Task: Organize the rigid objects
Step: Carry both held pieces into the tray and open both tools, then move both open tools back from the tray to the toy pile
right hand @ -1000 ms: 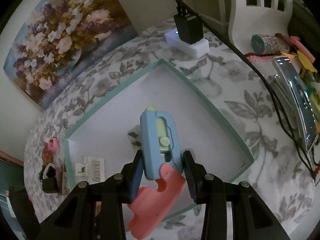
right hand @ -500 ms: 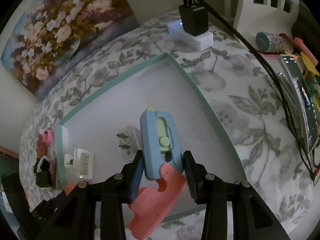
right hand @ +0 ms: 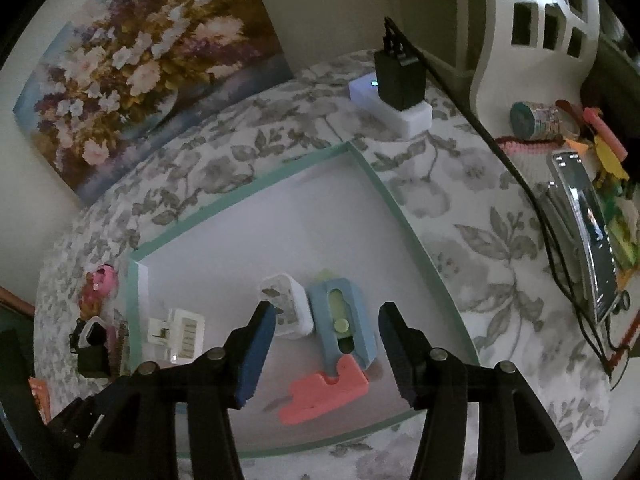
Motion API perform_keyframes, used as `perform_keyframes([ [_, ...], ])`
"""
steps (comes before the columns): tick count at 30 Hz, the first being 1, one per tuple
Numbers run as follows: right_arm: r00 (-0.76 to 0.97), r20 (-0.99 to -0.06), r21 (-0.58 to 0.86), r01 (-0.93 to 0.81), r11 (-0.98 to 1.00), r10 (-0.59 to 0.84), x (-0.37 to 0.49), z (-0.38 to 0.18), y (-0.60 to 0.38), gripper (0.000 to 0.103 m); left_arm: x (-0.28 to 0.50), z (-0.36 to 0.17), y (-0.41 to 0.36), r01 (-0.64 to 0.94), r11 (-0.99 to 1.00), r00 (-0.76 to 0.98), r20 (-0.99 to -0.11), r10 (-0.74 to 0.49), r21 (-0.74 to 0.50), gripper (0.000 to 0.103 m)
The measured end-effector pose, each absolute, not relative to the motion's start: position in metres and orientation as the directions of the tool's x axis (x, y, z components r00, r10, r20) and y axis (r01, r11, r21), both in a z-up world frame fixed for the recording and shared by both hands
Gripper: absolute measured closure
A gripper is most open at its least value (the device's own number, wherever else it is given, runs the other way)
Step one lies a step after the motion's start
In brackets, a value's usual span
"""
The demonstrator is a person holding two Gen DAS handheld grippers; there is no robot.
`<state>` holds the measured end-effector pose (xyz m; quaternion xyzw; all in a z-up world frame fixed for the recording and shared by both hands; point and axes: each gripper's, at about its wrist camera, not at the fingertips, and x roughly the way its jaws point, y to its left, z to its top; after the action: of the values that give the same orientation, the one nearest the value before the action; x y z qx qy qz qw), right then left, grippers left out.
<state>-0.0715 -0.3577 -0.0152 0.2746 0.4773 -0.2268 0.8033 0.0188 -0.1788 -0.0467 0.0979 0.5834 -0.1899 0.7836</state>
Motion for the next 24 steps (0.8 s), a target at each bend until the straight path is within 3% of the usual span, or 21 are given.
perform_keyframes([
  [11, 0.443, -0.891, 0.211, 0.600, 0.771, -0.101, -0.067, -0.012, -0.347, 0.045, 0.027, -0.030, -0.162, 0.364, 0.925, 0.274, -0.936, -0.220, -0.111, 0.029],
  [13, 0.440, -0.892, 0.206, 0.598, 0.775, -0.102, -0.066, -0.012, -0.346, 0.045, 0.026, -0.030, -0.162, 0.366, 0.925, 0.279, -0.936, -0.214, -0.102, 0.013],
  [15, 0.435, -0.895, 0.200, 0.595, 0.778, -0.102, -0.065, -0.013, -0.345, 0.045, 0.026, -0.029, -0.161, 0.360, 0.928, 0.289, -0.934, -0.210, -0.097, 0.011],
  [17, 0.424, -0.900, 0.192, 0.594, 0.781, -0.102, -0.064, -0.016, -0.344, 0.036, 0.029, -0.029, -0.158, 0.348, 0.933, 0.298, -0.932, -0.206, -0.095, 0.011],
  [21, 0.395, -0.913, 0.164, 0.583, 0.795, -0.102, -0.059, -0.023, -0.337, 0.030, 0.039, -0.027, -0.138, 0.270, 0.959, 0.339, -0.924, -0.176, -0.084, 0.008],
  [24, 0.388, -0.915, 0.143, 0.564, 0.813, -0.108, -0.055, -0.025, -0.330, 0.018, 0.046, -0.023, -0.120, 0.205, 0.975, 0.364, -0.919, -0.153, -0.081, 0.007],
])
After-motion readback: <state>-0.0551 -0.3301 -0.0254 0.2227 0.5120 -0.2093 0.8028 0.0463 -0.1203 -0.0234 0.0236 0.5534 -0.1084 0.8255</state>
